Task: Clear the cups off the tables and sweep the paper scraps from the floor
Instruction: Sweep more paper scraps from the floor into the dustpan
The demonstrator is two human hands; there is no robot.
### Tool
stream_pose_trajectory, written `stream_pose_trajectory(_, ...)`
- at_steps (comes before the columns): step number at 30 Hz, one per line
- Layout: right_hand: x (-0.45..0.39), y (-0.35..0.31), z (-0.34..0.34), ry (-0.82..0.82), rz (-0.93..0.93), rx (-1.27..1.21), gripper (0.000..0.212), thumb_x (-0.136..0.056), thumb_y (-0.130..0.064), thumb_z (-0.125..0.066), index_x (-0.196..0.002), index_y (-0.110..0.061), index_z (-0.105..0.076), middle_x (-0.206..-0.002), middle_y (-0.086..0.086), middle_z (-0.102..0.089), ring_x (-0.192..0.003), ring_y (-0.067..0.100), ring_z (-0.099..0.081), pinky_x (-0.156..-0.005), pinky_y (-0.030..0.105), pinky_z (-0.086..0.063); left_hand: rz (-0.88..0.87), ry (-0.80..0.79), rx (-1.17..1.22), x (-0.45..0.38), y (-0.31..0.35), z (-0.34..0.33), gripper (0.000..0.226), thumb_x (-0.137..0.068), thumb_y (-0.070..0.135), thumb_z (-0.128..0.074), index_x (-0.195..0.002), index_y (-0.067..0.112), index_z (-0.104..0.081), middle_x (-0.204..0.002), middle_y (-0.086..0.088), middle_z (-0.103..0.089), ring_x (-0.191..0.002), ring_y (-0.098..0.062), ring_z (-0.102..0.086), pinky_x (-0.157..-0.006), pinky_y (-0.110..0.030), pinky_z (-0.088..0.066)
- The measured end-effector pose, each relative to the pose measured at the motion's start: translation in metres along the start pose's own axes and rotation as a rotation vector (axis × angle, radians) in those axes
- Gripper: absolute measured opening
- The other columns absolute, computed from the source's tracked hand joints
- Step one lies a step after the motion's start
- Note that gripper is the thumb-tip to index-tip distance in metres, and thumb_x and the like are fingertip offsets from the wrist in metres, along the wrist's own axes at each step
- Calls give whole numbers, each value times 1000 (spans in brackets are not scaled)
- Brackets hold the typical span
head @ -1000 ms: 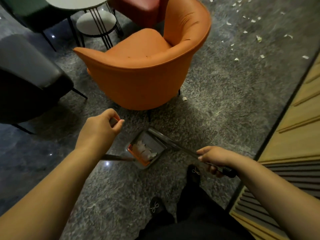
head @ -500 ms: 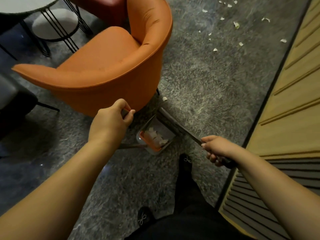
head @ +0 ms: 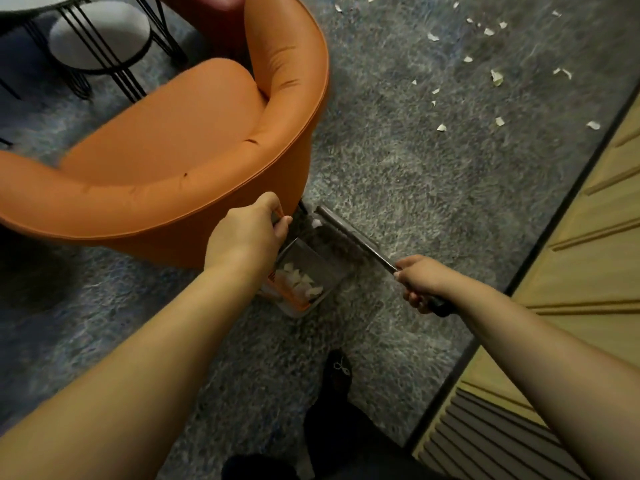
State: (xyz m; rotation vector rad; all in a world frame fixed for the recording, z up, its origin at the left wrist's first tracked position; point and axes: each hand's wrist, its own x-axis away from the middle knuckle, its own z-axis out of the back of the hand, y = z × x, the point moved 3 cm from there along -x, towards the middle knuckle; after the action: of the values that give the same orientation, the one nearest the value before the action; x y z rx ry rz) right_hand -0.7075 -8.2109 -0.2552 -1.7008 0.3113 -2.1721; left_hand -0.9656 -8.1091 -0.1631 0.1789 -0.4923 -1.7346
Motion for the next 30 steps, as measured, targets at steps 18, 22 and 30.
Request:
stream_pose_trajectory(18,-57,-59,34,-72,43,707,24,-95,-6,-41,-104,5,-61,-69,15,-60,-54,25,-55,-48,30,-46,-45,-43,-119,-58,34,-15,19,-96,44,-53,-86,32,-42,-69,3,-58,-58,-21,-55,-48,-36,-48)
stream_pose_trajectory(22,-35,-24,40,-101,1,783,27,-92,-1,-43,-113,2,-60,-65,14,-59,-48,22,-54,-41,29,-44,-54,-35,-130,-61,34,-19,18,-96,43,-53,-86,32,-43,-68,3,-58,-56,-20,-54,-48,-36,-49)
stream_pose_trajectory(30,8,43,44,-174,-76,442,16,-97,-13,-44,-112,-13,-50,-54,7,-50,-33,14,-45,-36,19,-39,-67,-30,-133,-64,39,-17,17,-96,43,-54,-90,28,-47,-66,2,-56,-55,-22,-54,-50,-41,-53)
